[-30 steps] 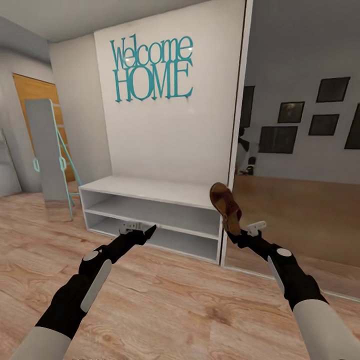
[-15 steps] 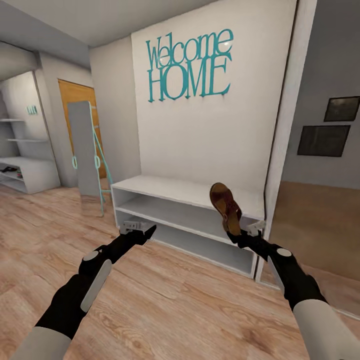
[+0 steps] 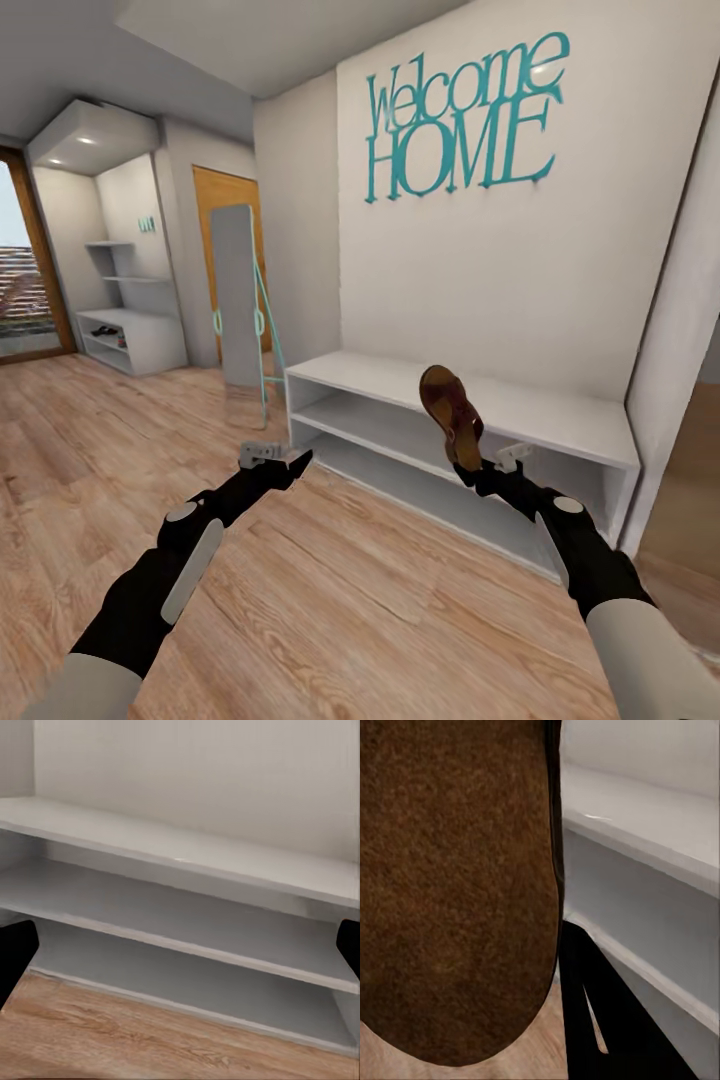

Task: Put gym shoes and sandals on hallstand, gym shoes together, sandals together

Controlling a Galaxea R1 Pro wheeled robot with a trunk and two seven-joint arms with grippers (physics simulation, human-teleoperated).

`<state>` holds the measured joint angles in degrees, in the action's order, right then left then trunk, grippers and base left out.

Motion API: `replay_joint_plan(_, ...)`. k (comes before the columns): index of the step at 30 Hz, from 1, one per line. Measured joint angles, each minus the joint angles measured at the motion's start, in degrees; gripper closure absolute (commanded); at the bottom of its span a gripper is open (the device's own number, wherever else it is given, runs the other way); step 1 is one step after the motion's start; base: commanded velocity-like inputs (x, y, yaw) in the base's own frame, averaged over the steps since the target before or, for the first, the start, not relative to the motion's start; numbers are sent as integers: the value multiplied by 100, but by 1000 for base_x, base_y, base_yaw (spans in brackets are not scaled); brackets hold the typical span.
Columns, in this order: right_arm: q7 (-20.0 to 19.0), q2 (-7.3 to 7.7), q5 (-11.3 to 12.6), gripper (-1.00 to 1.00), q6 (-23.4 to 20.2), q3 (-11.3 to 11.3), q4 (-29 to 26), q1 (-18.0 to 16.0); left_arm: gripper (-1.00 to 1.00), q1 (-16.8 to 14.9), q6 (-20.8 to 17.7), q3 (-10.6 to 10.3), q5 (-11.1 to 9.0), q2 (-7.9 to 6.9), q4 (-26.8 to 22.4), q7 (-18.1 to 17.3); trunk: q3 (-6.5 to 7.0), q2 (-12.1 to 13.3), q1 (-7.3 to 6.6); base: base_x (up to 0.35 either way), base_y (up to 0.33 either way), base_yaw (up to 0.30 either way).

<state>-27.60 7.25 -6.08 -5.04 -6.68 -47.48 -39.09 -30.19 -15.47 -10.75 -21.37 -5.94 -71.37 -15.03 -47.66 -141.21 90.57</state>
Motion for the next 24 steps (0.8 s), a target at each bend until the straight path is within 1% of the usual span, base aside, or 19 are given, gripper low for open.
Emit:
replay_joint_plan(13,1,0,0,100,-1,7,0,0,-100,0,1,0,0,3,0,0,0,0,0,189,243,293)
replay_joint_plan(24,-1,0,0,100,-1,8,0,0,-100,0,1,0,-2,2,2,0,0,0,-1,269,201,293)
